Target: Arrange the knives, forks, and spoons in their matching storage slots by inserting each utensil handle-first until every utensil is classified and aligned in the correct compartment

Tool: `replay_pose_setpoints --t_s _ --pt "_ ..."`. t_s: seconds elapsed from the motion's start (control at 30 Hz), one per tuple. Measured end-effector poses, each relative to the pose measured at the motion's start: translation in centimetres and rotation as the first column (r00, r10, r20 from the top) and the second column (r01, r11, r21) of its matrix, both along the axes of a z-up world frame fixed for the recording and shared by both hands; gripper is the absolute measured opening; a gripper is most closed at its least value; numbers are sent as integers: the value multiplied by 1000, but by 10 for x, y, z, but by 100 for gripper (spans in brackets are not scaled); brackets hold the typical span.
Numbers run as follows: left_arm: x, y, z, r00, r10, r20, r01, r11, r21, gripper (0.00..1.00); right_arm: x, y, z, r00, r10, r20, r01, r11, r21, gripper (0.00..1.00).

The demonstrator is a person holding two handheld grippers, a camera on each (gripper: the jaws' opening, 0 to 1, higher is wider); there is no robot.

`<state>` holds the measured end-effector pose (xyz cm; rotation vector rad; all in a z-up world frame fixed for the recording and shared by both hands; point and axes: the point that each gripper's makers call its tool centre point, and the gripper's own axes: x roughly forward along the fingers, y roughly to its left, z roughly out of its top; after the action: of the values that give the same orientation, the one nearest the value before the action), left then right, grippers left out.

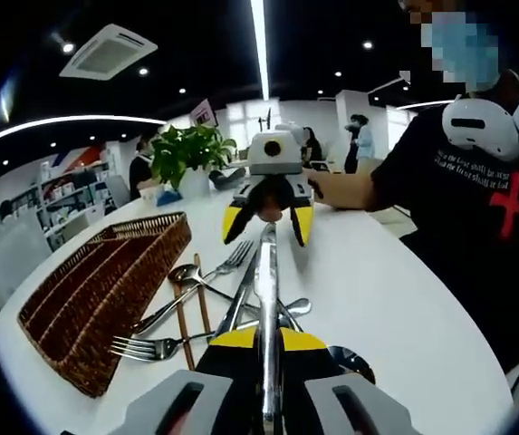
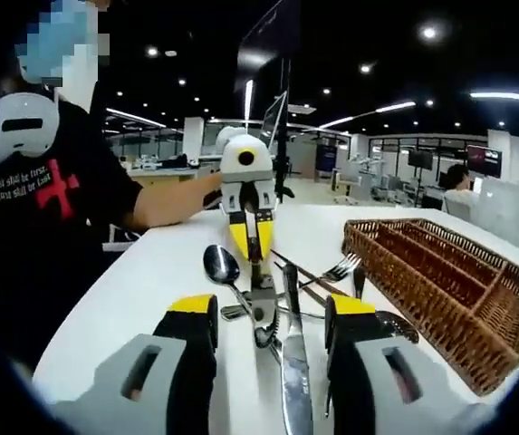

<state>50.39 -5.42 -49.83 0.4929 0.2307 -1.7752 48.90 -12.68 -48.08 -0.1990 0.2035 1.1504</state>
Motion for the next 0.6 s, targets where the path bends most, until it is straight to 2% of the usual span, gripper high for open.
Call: replay_pose_setpoints --t_s 0.2,0.4,0.6 --pt "-3 -2 1 1000 -10 -5 10 1000 -10 6 -7 4 -3 999 34 -11 -34 999 -9 27" --pt "-5 -4 1 1000 -14 -5 14 1000 -9 6 -10 4 -2 999 42 -32 -42 999 5 20" --pt "-6 -5 0 1000 -19 -5 19 1000 -6 6 -9 5 -2 999 41 -20 -40 999 8 14"
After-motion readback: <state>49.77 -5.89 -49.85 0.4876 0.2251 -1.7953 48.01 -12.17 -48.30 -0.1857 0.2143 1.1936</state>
